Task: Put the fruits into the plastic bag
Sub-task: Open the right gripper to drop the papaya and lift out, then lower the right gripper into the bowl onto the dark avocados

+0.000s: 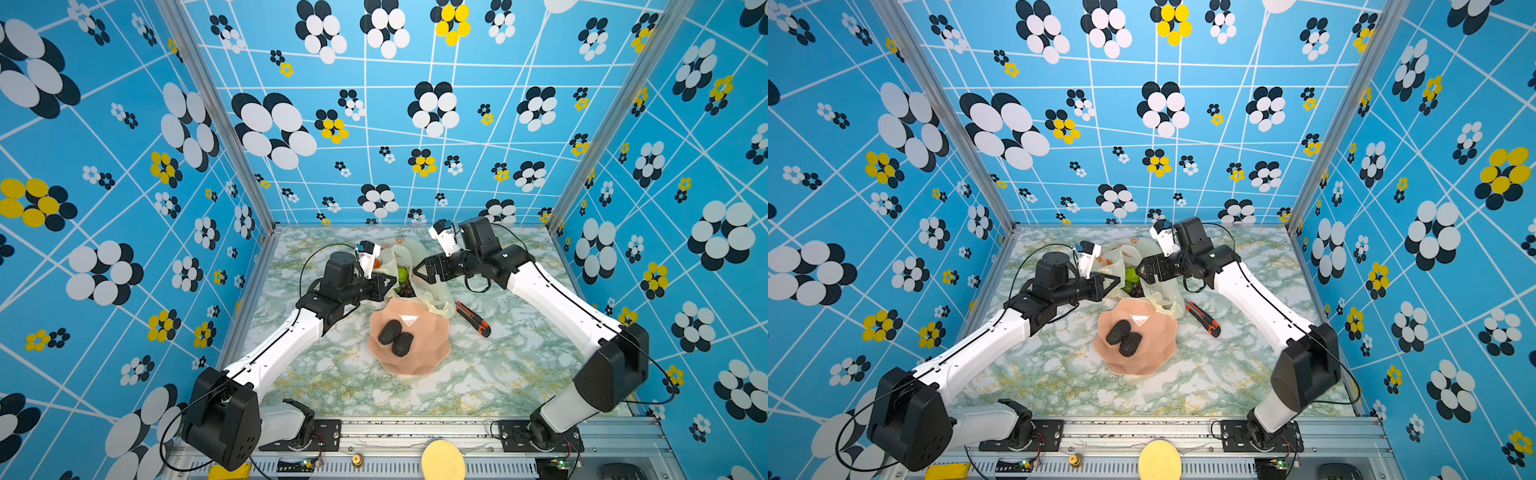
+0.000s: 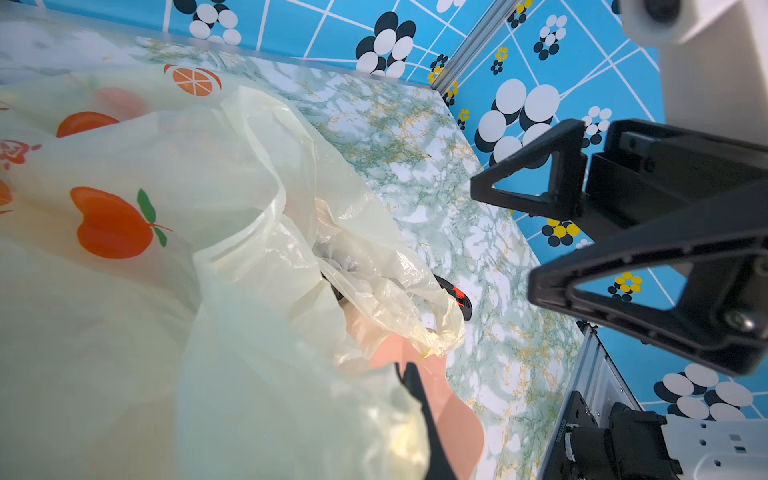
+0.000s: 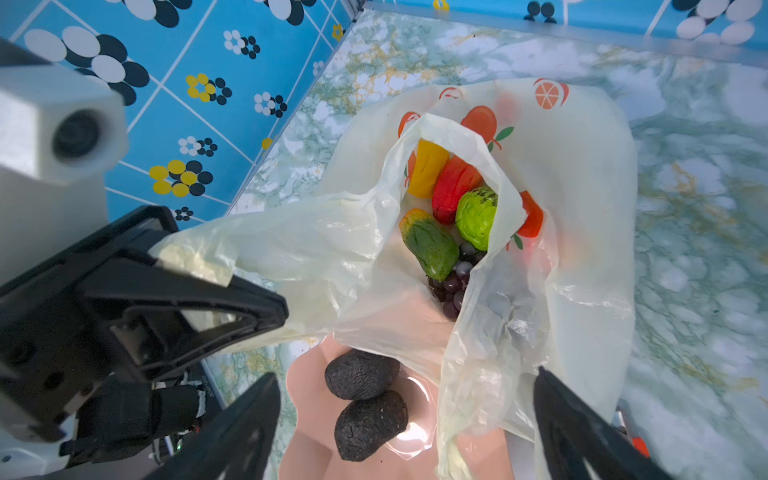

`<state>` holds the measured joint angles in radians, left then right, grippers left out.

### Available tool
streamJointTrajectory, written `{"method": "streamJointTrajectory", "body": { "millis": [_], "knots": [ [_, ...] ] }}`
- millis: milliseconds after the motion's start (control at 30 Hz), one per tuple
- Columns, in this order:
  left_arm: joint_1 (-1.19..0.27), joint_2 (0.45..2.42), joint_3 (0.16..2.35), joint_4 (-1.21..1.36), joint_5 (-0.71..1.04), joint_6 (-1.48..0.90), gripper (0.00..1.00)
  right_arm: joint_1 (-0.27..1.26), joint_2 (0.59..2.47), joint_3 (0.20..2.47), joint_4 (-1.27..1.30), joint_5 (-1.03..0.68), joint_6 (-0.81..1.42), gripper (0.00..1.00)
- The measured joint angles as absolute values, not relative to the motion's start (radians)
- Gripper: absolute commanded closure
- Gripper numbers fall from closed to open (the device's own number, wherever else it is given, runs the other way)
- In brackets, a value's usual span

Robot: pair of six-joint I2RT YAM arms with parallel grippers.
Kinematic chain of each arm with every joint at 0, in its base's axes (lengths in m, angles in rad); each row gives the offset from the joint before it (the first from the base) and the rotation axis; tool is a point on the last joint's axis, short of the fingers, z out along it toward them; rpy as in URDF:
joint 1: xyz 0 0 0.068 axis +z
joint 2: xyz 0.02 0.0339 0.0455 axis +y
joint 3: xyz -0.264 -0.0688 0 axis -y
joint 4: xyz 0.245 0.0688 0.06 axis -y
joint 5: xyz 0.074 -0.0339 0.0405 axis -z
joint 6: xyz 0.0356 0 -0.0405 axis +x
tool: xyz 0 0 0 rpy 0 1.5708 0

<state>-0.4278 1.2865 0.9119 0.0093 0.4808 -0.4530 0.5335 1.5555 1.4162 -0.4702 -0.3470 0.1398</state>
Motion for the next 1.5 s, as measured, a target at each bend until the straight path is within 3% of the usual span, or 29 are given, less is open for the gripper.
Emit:
{"method": "streamJointTrajectory", "body": {
  "millis": [200,400,667,1067,1500],
  "knots": [
    [-0.426,1.287,0.912,0.004,0.478,-0.453,1.0,0.534,1.434,1.11,-0.214,-0.434,-0.175,0.01],
    [-0.423,1.287,0.912,0.004,0.478,-0.453,1.0,0.594,1.501,1.166,-0.409,-0.511,-0.686,0.04],
    [-0.406,1.287,0.912,0.004,0.477,-0.457,1.0,0.684,1.533,1.127,-0.493,-0.511,-1.08,0.08],
    [-0.395,1.282,0.904,0.004,0.477,-0.465,1.0,0.78,1.7,1.165,-0.528,-0.472,-1.298,0.2],
    [-0.372,1.264,0.881,0.004,0.477,-0.48,1.0,0.815,1.798,1.223,-0.57,-0.403,-1.373,0.27]
  ]
}}
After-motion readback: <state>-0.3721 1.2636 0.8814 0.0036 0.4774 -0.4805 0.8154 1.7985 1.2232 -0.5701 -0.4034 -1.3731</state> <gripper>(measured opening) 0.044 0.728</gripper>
